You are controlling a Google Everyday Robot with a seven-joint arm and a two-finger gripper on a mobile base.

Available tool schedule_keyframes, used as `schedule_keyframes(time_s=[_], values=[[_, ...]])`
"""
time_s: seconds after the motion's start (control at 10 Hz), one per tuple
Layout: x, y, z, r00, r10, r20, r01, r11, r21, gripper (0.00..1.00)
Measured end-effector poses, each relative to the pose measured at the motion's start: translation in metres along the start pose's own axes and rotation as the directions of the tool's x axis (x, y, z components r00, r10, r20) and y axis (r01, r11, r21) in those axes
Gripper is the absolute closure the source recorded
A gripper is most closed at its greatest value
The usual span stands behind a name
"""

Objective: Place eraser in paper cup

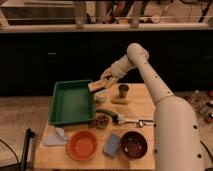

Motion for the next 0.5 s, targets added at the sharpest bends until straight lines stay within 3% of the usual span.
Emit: schedule_keyframes(time_s=[0.5], values=[[0.0083,0.0001,0.0073,1.000,0.020,-0.009,-0.020,1.000,-0.016,0.93]])
